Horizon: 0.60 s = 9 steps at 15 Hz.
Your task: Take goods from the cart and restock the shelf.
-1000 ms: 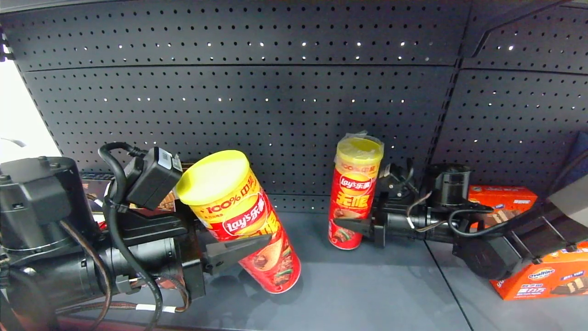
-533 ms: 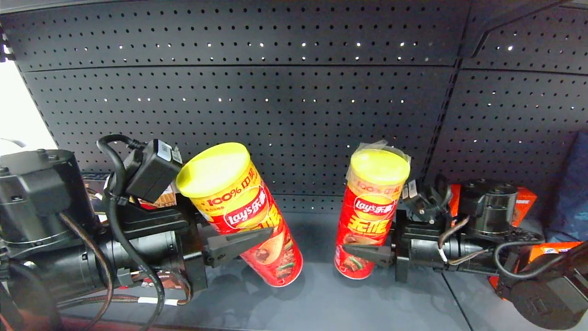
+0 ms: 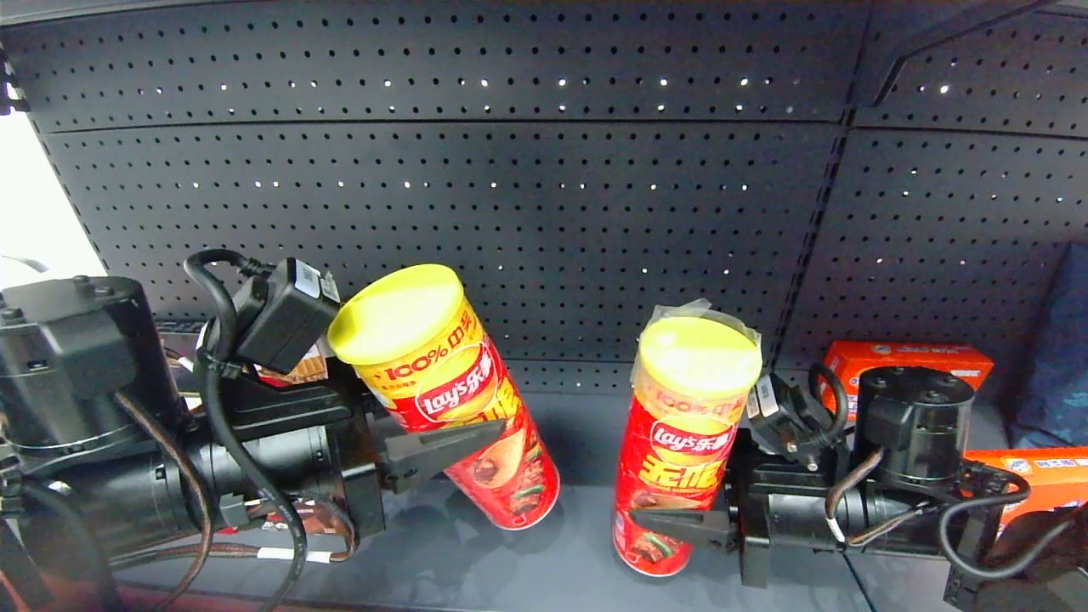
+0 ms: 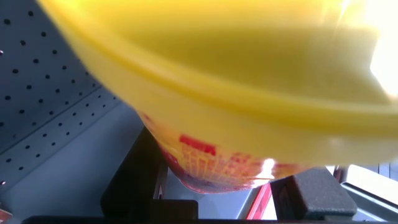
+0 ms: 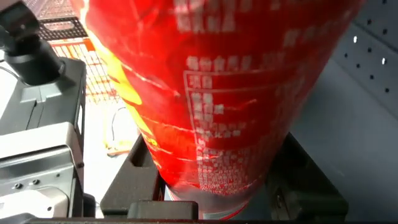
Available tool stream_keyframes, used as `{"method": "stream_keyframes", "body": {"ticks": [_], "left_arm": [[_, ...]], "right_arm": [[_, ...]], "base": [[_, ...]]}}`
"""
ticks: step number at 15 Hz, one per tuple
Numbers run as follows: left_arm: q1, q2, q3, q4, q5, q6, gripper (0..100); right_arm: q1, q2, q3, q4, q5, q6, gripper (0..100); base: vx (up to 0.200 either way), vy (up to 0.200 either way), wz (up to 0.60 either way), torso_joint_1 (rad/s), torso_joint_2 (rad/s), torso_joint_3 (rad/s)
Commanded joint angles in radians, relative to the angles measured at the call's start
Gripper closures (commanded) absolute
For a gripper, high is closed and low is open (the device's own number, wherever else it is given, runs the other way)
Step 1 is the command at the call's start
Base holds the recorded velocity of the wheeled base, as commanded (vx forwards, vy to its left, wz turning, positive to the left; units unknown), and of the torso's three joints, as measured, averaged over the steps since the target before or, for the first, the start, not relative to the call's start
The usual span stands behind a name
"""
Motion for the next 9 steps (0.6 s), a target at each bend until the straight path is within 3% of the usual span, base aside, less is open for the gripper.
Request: {"method": "stream_keyframes", "body": {"ticks": [1,9], "left_arm": [[-0.001,0.012,-0.005,-0.001,0.0,0.001,100],[-0.003,0.038,-0.036,0.0,0.0,0.001,100]], "right_arm": [[0.01,0.019,0.027,-0.035,-0.002,0.007,100],[0.006,0.093,0.076,-0.138,-0.003,0.03,100]], "base": [[0.0,0.0,0.0,0.0,0.0,0.0],[0.0,0.0,0.0,0.0,0.0,0.0]]}}
